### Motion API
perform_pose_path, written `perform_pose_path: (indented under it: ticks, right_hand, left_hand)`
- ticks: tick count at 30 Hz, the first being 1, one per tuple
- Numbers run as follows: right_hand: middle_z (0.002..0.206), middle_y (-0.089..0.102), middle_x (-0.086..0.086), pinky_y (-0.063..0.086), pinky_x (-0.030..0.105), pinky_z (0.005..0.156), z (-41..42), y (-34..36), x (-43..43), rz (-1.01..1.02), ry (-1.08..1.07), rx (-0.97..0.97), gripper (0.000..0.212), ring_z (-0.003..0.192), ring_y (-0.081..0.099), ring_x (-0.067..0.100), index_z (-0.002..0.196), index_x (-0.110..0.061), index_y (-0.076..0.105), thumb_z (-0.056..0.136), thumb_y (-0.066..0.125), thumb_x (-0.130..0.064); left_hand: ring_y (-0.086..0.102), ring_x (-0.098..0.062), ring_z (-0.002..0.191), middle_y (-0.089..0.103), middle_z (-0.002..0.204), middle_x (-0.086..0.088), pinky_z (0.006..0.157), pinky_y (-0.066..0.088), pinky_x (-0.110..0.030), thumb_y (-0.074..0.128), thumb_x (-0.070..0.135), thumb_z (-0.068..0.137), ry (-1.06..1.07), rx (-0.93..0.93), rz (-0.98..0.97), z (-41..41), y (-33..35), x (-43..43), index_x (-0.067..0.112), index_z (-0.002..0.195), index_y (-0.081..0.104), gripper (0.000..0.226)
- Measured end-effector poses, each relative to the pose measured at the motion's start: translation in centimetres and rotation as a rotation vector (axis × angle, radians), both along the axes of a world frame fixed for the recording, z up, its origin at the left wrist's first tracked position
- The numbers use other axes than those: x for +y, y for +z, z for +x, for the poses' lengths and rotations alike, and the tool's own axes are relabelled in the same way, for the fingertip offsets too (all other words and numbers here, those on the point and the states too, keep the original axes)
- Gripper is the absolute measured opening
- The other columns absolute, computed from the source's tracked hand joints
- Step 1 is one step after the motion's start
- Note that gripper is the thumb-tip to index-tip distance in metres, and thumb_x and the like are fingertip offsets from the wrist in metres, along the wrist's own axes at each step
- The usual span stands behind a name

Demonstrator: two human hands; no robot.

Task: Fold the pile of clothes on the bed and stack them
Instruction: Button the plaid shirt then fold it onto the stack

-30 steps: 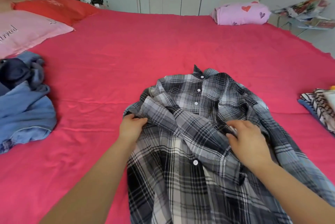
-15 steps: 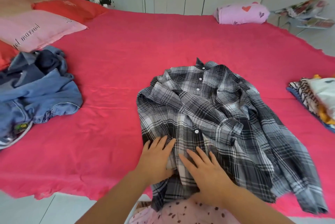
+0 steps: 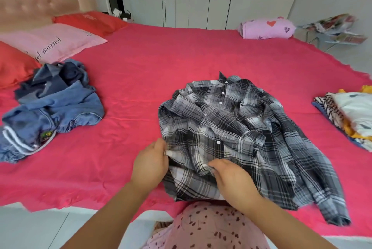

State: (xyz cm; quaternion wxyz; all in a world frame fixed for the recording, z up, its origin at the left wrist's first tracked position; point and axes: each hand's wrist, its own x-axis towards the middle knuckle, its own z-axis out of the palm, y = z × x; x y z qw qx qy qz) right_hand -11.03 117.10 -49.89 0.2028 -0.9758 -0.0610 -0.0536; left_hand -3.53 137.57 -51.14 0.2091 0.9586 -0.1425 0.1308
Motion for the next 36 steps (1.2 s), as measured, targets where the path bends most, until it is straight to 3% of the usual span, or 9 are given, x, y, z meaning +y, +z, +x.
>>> perform_pose_path:
  ticks: [6,10,12,14,16,22,28,32,36]
  right_hand:
    - [0.113,0.061,-0.002,0.045,0.024,0.08,-0.1,1.1,0.4,0.085,-0.074,-0.063,0.029,0.1,0.058,0.016,0.122,-0.02,0.055,0.099,0.038,-0.022]
    - [0.104,0.062,-0.003,0.044,0.024,0.075,-0.3,1.6,-0.2,0.079,-0.075,-0.099,0.025,0.092,0.058,0.015,0.114,-0.019,0.058,0.098,0.04,-0.02]
    - [0.099,0.061,-0.003,0.045,0.025,0.073,-0.4,1.9,-0.6,0.092,-0.086,-0.114,0.023,0.088,0.058,0.015,0.111,-0.018,0.059,0.098,0.041,-0.019]
    - [0.098,0.062,-0.002,0.044,0.024,0.073,-0.7,2.0,-1.1,0.106,-0.104,-0.14,0.022,0.09,0.059,0.016,0.109,-0.018,0.06,0.097,0.043,-0.018]
    - [0.098,0.062,-0.002,0.04,0.021,0.071,-1.0,1.6,-1.3,0.104,-0.093,-0.159,0.022,0.09,0.059,0.016,0.109,-0.017,0.061,0.096,0.044,-0.018]
    - [0.095,0.061,0.001,0.038,0.026,0.072,-1.5,-0.6,1.4,-0.015,0.119,-0.078,0.025,0.087,0.056,0.02,0.108,-0.015,0.062,0.097,0.04,-0.02]
    - [0.1,0.055,0.005,0.031,0.029,0.071,-1.7,-2.8,3.7,-0.305,0.272,0.241,0.021,0.096,0.053,0.026,0.107,-0.015,0.056,0.092,0.041,-0.011]
    - [0.098,0.057,0.004,0.042,0.033,0.076,-1.0,-3.3,2.6,-0.25,0.306,0.35,0.015,0.093,0.053,0.026,0.091,-0.021,0.055,0.093,0.04,-0.019]
    - [0.117,0.055,-0.002,0.043,0.032,0.092,0.4,-2.2,0.7,-0.095,0.112,0.191,0.028,0.109,0.05,0.018,0.12,-0.028,0.057,0.099,0.038,-0.026]
  left_hand:
    - [0.061,-0.024,0.068,0.063,0.08,-0.003,0.054,0.046,-0.034,0.078,0.008,0.039,-0.091,-0.122,0.384,0.3,-0.8,-0.5,0.017,0.114,0.061,0.077]
    - [0.059,-0.017,0.079,0.062,0.083,0.004,0.067,0.046,-0.031,0.08,0.022,0.052,-0.299,-0.063,0.551,-1.0,-0.1,-2.7,0.023,0.093,0.069,0.042]
    - [0.06,-0.02,0.074,0.063,0.077,0.001,0.068,0.045,-0.03,0.069,0.011,0.068,-0.22,-0.043,0.419,-1.1,0.9,-2.6,0.018,0.085,0.066,0.019]
    - [0.057,-0.024,0.051,0.059,0.056,-0.003,0.051,0.048,-0.027,0.06,0.008,0.066,-0.107,-0.105,0.188,-0.7,1.3,-0.8,0.013,0.073,0.063,0.009]
    - [0.057,-0.029,0.047,0.059,0.053,-0.008,0.045,0.045,-0.028,0.042,0.018,0.067,-0.011,-0.151,0.09,-0.4,1.0,2.2,0.011,0.077,0.064,0.026]
    - [0.062,-0.034,0.053,0.065,0.062,-0.014,0.051,0.051,-0.036,0.034,0.024,0.069,0.15,-0.155,0.147,-0.2,0.4,8.7,0.011,0.083,0.07,0.041]
    - [0.061,-0.029,0.049,0.063,0.054,-0.004,0.046,0.049,-0.034,0.034,0.028,0.063,0.175,0.02,0.386,-1.1,-2.8,11.5,0.018,0.065,0.068,0.036]
    - [0.063,-0.024,0.09,0.069,0.088,0.003,0.077,0.047,-0.031,0.038,0.036,0.063,0.124,0.269,0.454,-1.0,-2.2,10.3,0.03,0.087,0.07,0.04]
    - [0.058,-0.029,0.103,0.066,0.104,-0.003,0.087,0.043,-0.037,0.039,0.033,0.064,0.152,0.147,0.251,0.3,0.3,7.3,0.024,0.106,0.069,0.053]
